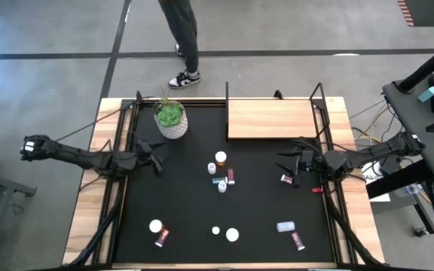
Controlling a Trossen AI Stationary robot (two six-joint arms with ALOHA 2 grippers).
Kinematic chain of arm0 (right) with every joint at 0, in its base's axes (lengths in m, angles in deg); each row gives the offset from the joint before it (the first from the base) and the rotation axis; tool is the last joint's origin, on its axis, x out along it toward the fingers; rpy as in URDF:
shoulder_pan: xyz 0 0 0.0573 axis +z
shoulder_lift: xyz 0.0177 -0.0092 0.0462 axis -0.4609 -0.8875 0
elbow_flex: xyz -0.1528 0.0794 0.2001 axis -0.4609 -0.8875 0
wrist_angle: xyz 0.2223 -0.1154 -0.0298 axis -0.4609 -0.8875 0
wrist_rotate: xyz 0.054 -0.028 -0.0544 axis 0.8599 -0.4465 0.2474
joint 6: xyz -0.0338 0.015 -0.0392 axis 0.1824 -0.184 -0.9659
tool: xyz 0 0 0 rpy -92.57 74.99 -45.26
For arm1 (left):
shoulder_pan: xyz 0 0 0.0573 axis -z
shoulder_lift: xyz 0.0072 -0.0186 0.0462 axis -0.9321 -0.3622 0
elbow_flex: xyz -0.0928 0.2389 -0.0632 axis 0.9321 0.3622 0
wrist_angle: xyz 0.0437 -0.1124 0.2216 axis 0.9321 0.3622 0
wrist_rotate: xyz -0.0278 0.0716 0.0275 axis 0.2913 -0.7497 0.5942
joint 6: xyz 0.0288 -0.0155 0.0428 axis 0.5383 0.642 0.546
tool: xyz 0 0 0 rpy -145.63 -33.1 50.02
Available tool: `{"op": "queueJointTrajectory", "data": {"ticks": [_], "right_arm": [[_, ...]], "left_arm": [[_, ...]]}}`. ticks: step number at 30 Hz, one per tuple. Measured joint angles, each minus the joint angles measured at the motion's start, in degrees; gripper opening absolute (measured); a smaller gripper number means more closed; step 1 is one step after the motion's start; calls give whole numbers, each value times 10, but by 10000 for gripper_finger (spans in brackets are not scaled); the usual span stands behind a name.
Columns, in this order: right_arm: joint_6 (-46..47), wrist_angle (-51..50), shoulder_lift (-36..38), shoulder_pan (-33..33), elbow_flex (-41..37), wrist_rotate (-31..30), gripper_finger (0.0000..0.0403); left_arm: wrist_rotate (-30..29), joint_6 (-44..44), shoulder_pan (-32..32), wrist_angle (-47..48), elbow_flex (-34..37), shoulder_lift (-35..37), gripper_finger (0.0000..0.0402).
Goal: Pick and place medicine bottles onto shelf by color
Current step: Put the top pink pill bottle on the shelf
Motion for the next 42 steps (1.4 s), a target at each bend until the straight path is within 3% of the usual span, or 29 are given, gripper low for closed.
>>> {"op": "queueJointTrajectory", "data": {"ticks": [22, 35, 42], "right_arm": [[79, 26, 0, 0, 0, 6, 176], [98, 43, 0, 0, 0, 7, 176], [165, 70, -4, 0, 19, 5, 176]], "left_arm": [[-1, 0, 0, -2, 0, 225, 270], [0, 0, 0, -15, 0, 203, 270], [0, 0, 0, -15, 0, 188, 270]]}}
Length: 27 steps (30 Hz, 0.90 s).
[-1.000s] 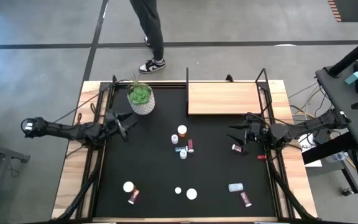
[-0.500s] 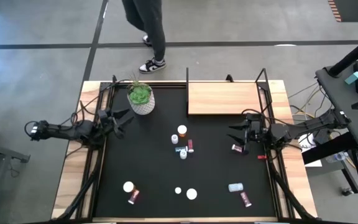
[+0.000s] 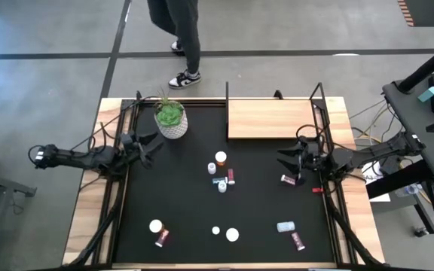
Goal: Pick and place medicine bottles onto shelf by color
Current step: Put the top pink pill bottle on the shelf
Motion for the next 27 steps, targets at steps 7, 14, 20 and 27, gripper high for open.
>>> {"op": "queueJointTrajectory", "data": {"ticks": [7, 14, 20, 27], "right_arm": [[94, -110, -42, -1, 88, -43, 176], [322, -477, -125, -2, 234, -172, 176], [526, -662, -206, -2, 318, -166, 176], [632, -761, -301, -2, 366, -109, 176]], "left_arm": [[0, 0, 0, 0, 0, -12, 270], [0, 0, 0, 0, 0, -27, 270], [0, 0, 0, 0, 0, -40, 270], [1, 0, 0, 0, 0, -53, 270]]}}
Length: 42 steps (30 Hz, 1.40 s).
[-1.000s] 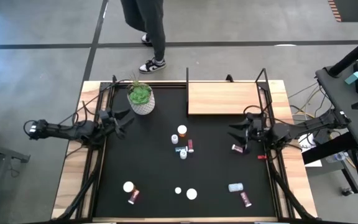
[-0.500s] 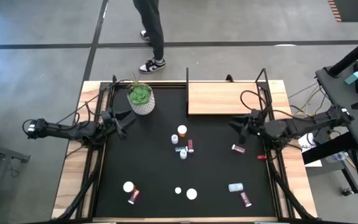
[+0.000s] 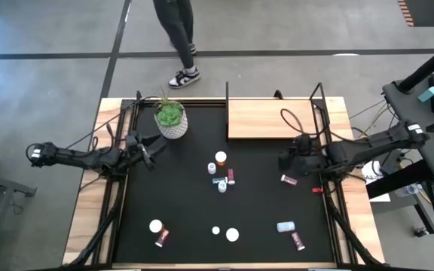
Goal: Pick and place medicine bottles onto shelf by color
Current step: Put the top pink pill bottle on the shelf
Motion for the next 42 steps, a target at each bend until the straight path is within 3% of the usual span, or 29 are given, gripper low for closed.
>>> {"op": "queueJointTrajectory", "data": {"ticks": [9, 17, 30, 42], "right_arm": [[-47, -23, -117, 0, 53, 165, 176], [-87, -55, -185, 0, 64, 251, 176], [-188, -46, -250, 0, 63, 294, 176], [-244, -21, -300, -4, 60, 295, 176]], "left_arm": [[0, 0, 0, 0, 0, -14, 270], [0, 0, 0, 0, 0, -25, 270], [0, 0, 0, 0, 0, -39, 270], [0, 0, 0, -1, 0, -55, 270]]}}
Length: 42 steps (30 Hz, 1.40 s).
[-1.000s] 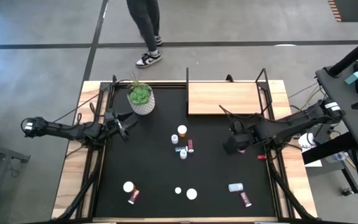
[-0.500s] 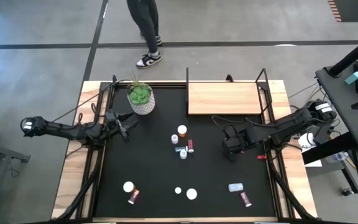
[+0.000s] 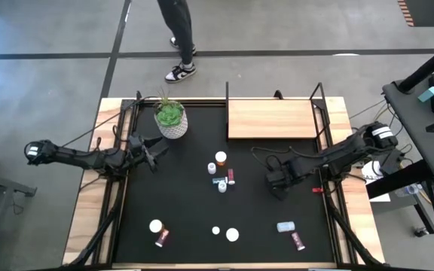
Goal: Pick and place medicine bottles onto shelf by color
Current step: Put the top pink pill bottle on the shelf
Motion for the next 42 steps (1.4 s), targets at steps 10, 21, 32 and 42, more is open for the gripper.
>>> {"op": "queueJointTrajectory", "data": {"ticks": [10, 21, 32, 42], "right_arm": [[-35, 46, -4, -28, -18, 15, 176], [-18, 84, 1, -29, -50, 16, 176], [-10, 117, 13, -29, -51, -6, 135], [44, 121, 12, -29, -51, -26, 130]], "left_arm": [[0, 0, 0, 0, 0, -16, 270], [0, 0, 0, 0, 0, -27, 270], [0, 0, 0, 0, 0, -34, 270], [0, 0, 0, 0, 0, -34, 270]]}}
